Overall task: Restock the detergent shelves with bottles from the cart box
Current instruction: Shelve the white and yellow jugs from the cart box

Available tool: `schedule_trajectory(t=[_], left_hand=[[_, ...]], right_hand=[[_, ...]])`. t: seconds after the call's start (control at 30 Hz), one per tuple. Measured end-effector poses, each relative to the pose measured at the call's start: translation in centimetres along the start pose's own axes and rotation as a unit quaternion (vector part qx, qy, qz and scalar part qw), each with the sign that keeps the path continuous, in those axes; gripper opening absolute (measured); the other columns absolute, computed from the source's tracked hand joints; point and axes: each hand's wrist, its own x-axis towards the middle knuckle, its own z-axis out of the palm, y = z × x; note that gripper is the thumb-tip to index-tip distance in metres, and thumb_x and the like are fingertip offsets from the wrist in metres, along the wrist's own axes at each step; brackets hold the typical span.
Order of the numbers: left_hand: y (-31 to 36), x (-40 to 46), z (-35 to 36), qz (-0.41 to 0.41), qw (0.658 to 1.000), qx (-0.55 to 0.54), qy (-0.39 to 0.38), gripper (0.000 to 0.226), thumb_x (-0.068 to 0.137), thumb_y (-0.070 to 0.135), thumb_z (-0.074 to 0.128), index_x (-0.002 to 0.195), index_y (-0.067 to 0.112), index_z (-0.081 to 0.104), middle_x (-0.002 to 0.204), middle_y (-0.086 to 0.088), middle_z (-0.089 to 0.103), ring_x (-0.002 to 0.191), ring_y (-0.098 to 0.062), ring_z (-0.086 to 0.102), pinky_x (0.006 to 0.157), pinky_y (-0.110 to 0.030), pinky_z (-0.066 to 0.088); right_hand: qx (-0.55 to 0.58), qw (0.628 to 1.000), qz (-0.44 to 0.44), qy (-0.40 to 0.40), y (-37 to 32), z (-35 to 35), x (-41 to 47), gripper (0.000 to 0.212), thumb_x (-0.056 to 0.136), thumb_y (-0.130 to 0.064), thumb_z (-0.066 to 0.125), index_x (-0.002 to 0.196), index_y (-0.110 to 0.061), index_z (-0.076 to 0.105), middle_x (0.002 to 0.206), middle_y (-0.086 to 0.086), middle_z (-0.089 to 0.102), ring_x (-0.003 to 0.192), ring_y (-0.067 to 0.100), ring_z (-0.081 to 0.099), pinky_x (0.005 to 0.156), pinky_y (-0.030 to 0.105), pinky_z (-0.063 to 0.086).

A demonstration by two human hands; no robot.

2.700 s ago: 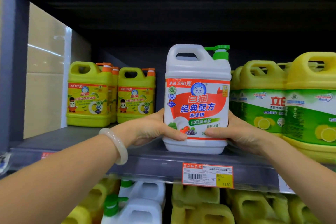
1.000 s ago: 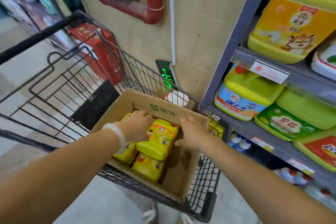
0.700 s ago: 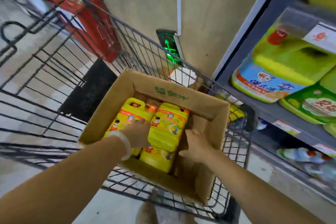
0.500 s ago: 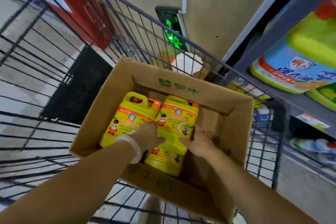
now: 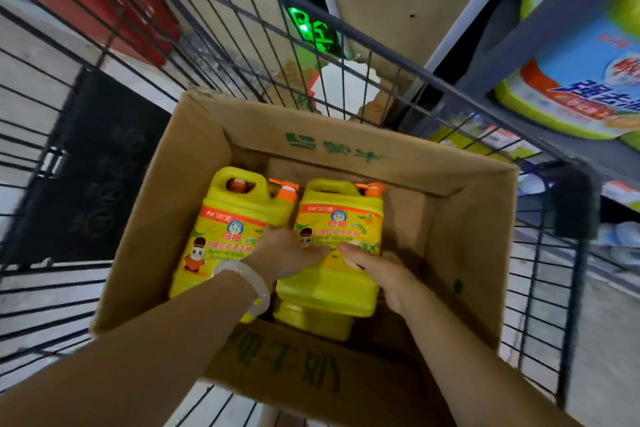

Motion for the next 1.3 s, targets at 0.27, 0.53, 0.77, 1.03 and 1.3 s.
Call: schedule_trajectory(t=[0.27, 0.53, 0.77, 1.03, 1.3], left_hand=[[0.7, -1.5, -1.1, -0.017, 0.974, -0.182, -0.131, 0.083, 0.073, 0.034, 0.080, 0.139, 0.007, 0.038, 0.137, -0.004, 0.048, 0.129, -0.026, 0.045, 0.101, -0.033, 0.040], [-0.1, -6.1, -1.2, 0.028, 0.921, -0.353, -0.163, 0.066, 0.067, 0.003, 0.083, 0.124, 0.014, 0.052, 0.113, 0.003, 0.062, 0.105, -0.018, 0.056, 0.094, -0.036, 0.043], [3.0, -13.2, -6.3, 0.179, 0.922, -0.334, -0.083, 0.044, 0.068, 0.001, 0.080, 0.094, 0.031, 0.060, 0.082, 0.015, 0.073, 0.084, -0.004, 0.065, 0.080, -0.028, 0.053], [8.5, -24.7, -10.3, 0.335, 0.873, -0.350, 0.062, 0.067, 0.051, 0.006, 0.091, 0.105, 0.026, 0.058, 0.090, 0.010, 0.074, 0.088, -0.006, 0.070, 0.069, -0.023, 0.058], [18.9, -36.6, -8.5, 0.460, 0.794, -0.360, 0.167, 0.070, 0.047, 0.000, 0.090, 0.100, 0.027, 0.053, 0.084, 0.010, 0.073, 0.076, -0.001, 0.070, 0.064, -0.020, 0.058]], right_hand=[[0.070, 0.997, -0.020, -0.009, 4.3, 0.1, -3.5, 0.062, 0.056, -0.039, 0.086, 0.111, -0.017, 0.066, 0.102, 0.003, 0.072, 0.089, 0.018, 0.069, 0.069, 0.029, 0.053], [0.040, 0.988, -0.150, -0.007, 4.0, -2.1, -9.2, 0.049, 0.065, -0.019, 0.085, 0.106, -0.020, 0.057, 0.098, -0.004, 0.068, 0.084, 0.010, 0.067, 0.063, 0.022, 0.053], [-0.018, 0.947, -0.321, -0.021, -0.4, -4.4, -15.6, 0.045, 0.070, 0.007, 0.076, 0.101, -0.019, 0.055, 0.088, -0.010, 0.071, 0.072, -0.003, 0.069, 0.058, 0.014, 0.053], [-0.104, 0.879, -0.465, 0.016, -5.5, -9.1, -27.6, 0.072, 0.064, -0.009, 0.086, 0.124, -0.013, 0.046, 0.112, -0.002, 0.066, 0.100, 0.006, 0.064, 0.077, 0.015, 0.054], [-0.096, 0.792, -0.601, 0.051, -5.2, -20.5, -39.9, 0.071, 0.059, -0.018, 0.089, 0.117, -0.021, 0.049, 0.110, -0.006, 0.067, 0.096, 0.008, 0.067, 0.082, 0.029, 0.056]])
